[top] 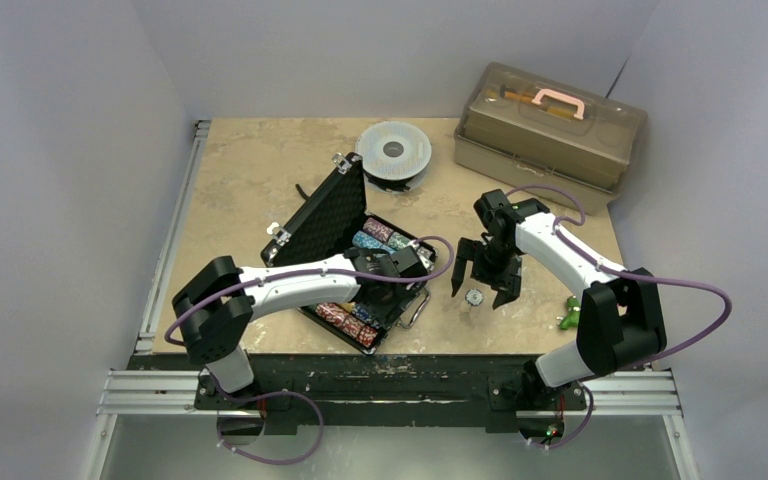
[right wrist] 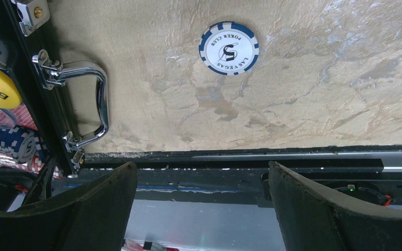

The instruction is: Pack up texas hold em set

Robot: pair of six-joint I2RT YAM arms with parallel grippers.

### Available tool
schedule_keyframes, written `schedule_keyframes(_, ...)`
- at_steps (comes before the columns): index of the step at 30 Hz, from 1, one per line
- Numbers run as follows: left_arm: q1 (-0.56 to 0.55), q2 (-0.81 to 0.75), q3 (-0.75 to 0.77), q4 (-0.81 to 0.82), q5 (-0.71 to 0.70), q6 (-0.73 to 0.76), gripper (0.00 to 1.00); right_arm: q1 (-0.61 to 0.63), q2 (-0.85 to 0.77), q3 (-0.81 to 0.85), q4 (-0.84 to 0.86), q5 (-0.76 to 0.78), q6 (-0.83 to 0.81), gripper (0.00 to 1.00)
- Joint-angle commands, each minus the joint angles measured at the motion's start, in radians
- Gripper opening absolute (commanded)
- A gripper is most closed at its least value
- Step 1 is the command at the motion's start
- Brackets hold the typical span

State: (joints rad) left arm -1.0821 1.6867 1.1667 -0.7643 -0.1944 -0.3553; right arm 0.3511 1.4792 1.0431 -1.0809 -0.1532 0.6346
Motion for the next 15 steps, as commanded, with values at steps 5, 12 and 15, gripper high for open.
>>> schedule_keyframes(5,-0.002,0.046,0.03,-0.007,-0.019,0.022,0.6,-0.004,-0.025,-0.008,0.01,-0.02,-0.007,0.92)
schedule_keyframes(12,-0.002,0.013,0.026,-0.048,-0.088,0.03,0.55,-0.005,-0.028,-0.011,0.013,-0.022,-0.006,0.92)
schedule_keyframes(15,-0.003,-0.025,0.022,-0.061,-0.117,0.028,0.52,-0.004,-0.028,-0.015,0.016,-0.023,-0.006,0.92)
